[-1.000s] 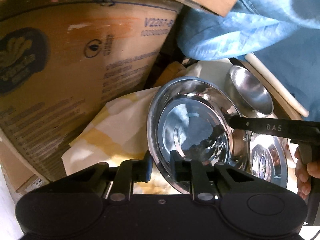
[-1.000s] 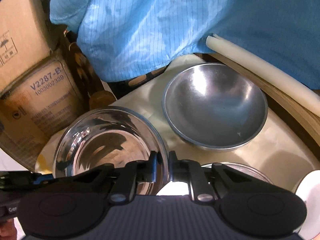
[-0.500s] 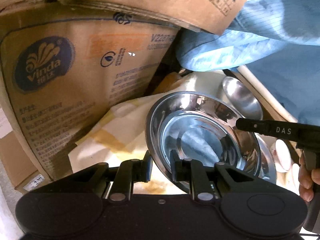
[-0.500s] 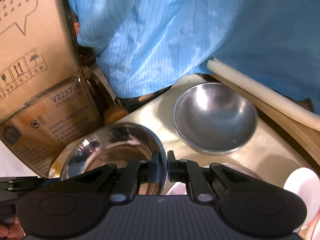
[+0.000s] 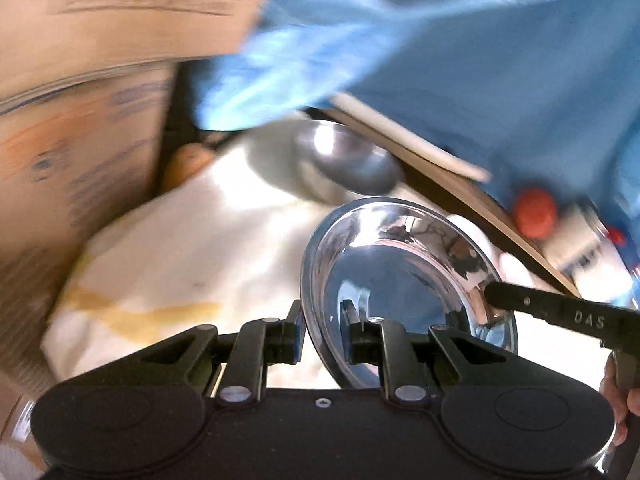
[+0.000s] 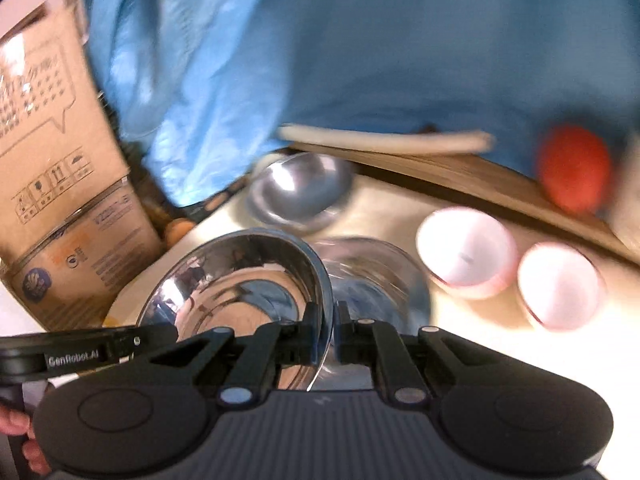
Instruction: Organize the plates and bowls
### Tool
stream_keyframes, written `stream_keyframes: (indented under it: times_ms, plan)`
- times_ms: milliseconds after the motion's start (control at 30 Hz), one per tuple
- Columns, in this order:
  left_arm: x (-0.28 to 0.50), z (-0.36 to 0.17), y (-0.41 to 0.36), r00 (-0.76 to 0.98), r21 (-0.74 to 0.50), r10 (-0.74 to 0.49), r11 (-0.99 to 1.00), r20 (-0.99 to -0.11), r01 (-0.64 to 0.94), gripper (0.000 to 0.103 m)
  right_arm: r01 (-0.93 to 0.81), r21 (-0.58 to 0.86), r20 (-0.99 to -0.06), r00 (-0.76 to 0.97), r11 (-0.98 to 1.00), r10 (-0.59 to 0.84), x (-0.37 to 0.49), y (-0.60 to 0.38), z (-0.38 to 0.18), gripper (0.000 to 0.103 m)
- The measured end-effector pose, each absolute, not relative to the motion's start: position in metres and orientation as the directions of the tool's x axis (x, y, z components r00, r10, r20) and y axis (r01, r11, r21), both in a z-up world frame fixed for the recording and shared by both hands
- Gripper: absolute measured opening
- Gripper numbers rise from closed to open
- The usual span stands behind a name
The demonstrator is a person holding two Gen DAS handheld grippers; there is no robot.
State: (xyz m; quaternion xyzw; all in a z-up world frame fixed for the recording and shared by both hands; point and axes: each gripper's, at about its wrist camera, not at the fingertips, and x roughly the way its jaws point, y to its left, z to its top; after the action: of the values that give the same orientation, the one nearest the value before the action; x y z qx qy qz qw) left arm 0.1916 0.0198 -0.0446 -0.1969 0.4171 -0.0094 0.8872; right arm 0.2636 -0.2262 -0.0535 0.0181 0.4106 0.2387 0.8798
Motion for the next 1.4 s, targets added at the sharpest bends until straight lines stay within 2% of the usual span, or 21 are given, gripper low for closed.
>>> stream_keyframes:
  times_ms: [267,433,700,1400]
  plan:
    - [0.206,-0.052,-0.039,0.557,-0.361,-0.368,0.924,-0.745,0.127,0.019,-0.151,0.248,-0.71,0.644,0.957,0.286,0.2,-0.295,-0.063,0.009]
    - [0.205,-0.06,-0.064,0.484,-0.352,-0.429,0.903,-0.763,0.247,0.019,-0.029,0.264,-0.729,0.648,0.964,0.219,0.167,-0.318,-0.078,0.009]
    - [0.203,-0.071,-0.075,0.414,-0.315,-0.422,0.899,-0.806,0.303,0.02,0.032,0.254,-0.754,0.632,0.967,0.177,0.146,-0.318,-0.093,0.009]
    - [0.206,-0.073,-0.087,0.382,-0.199,-0.357,0.897,-0.852,0.394,0.021,0.028,0.2,-0.788,0.599,0.979,0.144,0.156,-0.304,-0.106,0.013]
